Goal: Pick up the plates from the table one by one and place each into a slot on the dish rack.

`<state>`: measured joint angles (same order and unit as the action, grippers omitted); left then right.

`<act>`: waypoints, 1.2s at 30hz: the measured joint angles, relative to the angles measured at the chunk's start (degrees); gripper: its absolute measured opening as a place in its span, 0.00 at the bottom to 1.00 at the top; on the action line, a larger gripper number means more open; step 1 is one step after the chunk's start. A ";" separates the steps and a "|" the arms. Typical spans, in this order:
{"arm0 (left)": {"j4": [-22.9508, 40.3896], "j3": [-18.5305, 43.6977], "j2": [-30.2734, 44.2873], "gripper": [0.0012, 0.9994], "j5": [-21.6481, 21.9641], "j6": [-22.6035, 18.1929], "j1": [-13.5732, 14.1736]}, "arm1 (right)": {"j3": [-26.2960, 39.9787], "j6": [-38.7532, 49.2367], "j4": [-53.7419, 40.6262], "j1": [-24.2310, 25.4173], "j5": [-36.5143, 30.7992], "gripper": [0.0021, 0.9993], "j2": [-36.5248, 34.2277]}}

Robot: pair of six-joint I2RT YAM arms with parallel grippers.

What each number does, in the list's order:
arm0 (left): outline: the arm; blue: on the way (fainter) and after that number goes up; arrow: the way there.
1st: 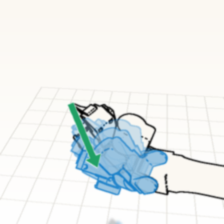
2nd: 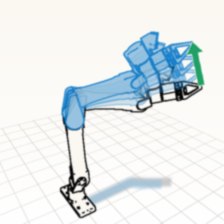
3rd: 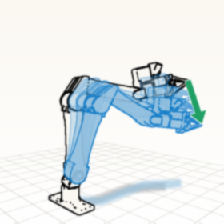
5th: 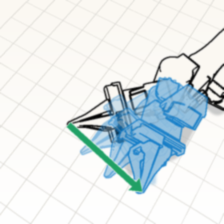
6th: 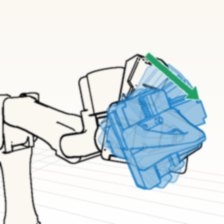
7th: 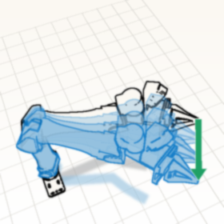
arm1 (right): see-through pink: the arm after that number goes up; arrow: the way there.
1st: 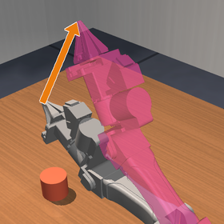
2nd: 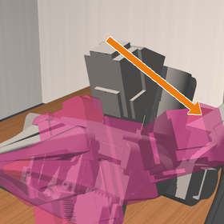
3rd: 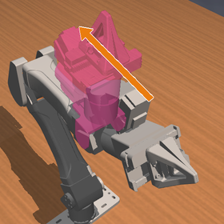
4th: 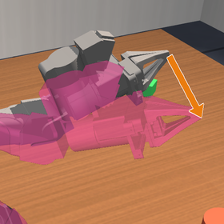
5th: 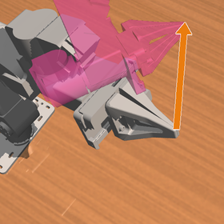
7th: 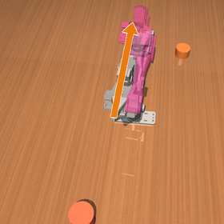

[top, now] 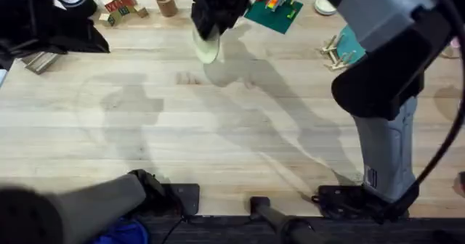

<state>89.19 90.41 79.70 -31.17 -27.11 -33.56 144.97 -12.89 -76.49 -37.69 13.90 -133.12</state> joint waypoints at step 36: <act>0.58 0.00 -15.10 1.00 2.94 2.71 0.16 | 10.40 10.45 -16.17 3.01 -26.17 0.03 16.42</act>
<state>89.78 90.41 64.60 -28.23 -24.40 -33.40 155.37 -2.44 -92.66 -34.68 -12.27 -116.70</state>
